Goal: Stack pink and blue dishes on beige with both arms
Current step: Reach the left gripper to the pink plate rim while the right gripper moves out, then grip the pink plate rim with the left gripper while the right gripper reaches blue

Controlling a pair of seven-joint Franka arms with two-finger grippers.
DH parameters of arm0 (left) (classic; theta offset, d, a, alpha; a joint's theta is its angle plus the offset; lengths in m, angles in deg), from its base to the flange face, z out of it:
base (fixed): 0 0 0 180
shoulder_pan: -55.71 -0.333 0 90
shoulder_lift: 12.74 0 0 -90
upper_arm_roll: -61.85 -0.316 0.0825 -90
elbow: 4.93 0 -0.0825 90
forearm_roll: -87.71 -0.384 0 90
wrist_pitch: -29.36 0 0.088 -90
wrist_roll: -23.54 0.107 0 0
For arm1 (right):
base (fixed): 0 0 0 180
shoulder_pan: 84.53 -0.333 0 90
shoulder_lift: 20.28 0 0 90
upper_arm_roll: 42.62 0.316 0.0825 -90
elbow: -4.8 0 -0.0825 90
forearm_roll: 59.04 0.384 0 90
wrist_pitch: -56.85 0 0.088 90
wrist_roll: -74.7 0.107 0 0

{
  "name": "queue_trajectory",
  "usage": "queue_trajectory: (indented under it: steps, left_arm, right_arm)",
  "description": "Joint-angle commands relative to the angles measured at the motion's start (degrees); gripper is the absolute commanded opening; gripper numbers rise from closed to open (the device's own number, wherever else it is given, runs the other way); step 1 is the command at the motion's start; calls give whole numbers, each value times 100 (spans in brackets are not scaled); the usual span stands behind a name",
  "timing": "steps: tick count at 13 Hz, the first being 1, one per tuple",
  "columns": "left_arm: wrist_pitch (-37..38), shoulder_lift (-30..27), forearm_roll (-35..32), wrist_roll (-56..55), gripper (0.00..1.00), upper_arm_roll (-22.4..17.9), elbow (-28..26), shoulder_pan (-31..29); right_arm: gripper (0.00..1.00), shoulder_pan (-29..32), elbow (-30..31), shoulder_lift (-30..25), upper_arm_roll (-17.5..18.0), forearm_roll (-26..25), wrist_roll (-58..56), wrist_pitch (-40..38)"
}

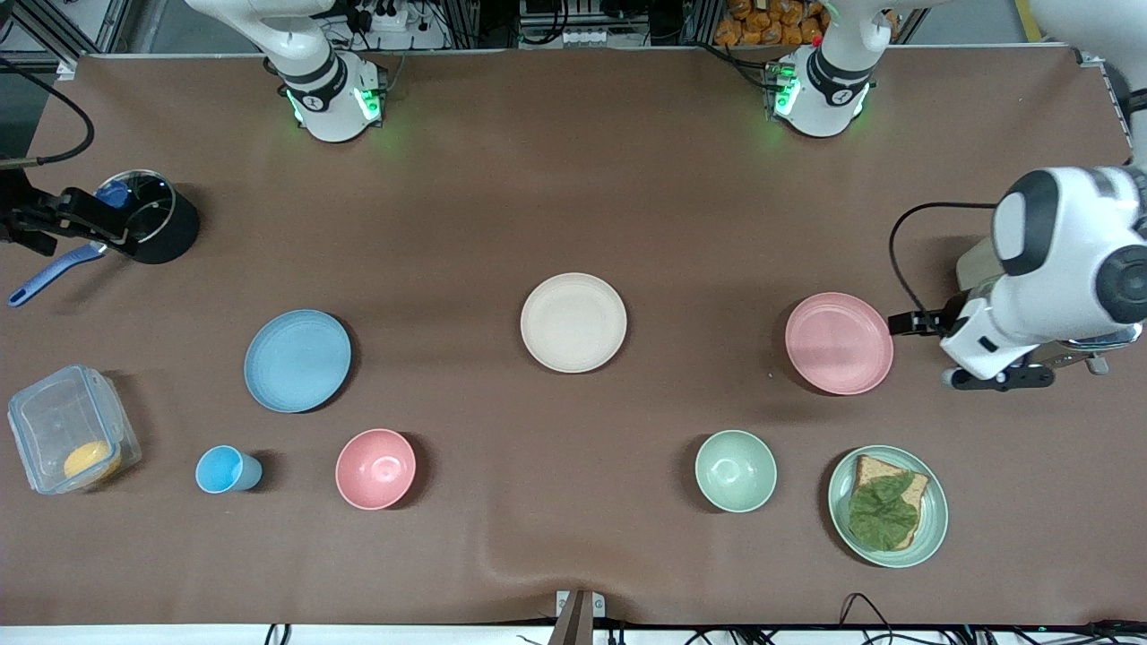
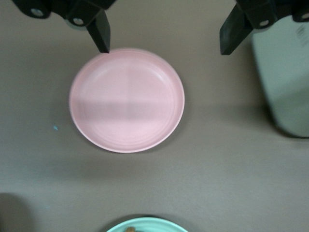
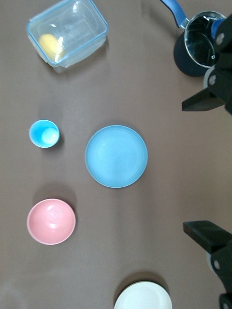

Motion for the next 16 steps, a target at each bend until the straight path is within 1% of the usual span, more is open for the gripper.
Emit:
queue_trajectory:
  steps: [1, 2, 4, 6, 7, 8, 9, 10, 12, 13, 15, 16]
  left_arm:
    - [-1093, -32, -122, 142, 100, 45, -870, -405]
    - [-1383, 56, -113, 142, 100, 37, -1019, -451]
    - [-1859, 188, -104, 133, 100, 54, -1301, -688]
    - [-1957, 364, -35, 125, 100, 54, -1293, -697]
    - [-2027, 435, -17, 116, 100, 54, -1302, -715]
    - [-2080, 514, -16, 124, 100, 54, -1302, -723]
    - [-2168, 627, -16, 125, 100, 54, -1293, -724]
    - [-2221, 663, -16, 125, 100, 54, -1293, -732]
    - [-2239, 743, -16, 116, 100, 54, -1276, -750]
    - [-2239, 769, -16, 116, 92, 63, -1276, -802]
    - [-2248, 848, -16, 107, 81, 63, -1241, -803]
    - [-2248, 866, -16, 116, 70, 63, -1240, -794]
  right_arm:
    - [100, -21, 16, 381, 7, 73, 26, -207]
    - [100, 6, 8, 512, 7, 73, 8, -513]
    - [100, 67, 25, 715, -2, -94, 17, -884]
    - [100, 268, 34, 1101, -11, -77, 18, -1332]
    - [100, 461, 60, 1337, -11, -25, 8, -1333]
    - [100, 576, 165, 1549, -2, -15, -1, -1229]
    - [100, 621, 340, 1707, -2, -15, -1, -880]
    - [100, 647, 646, 1709, -2, -15, -1, -554]
    - [100, 647, 904, 1682, -11, -15, -1, -262]
    - [100, 665, 1044, 1700, -11, -24, -1, 26]
    - [100, 779, 1683, 1709, -2, -15, 8, 973]
    - [100, 736, 1895, 1726, 7, -15, 17, 1326]
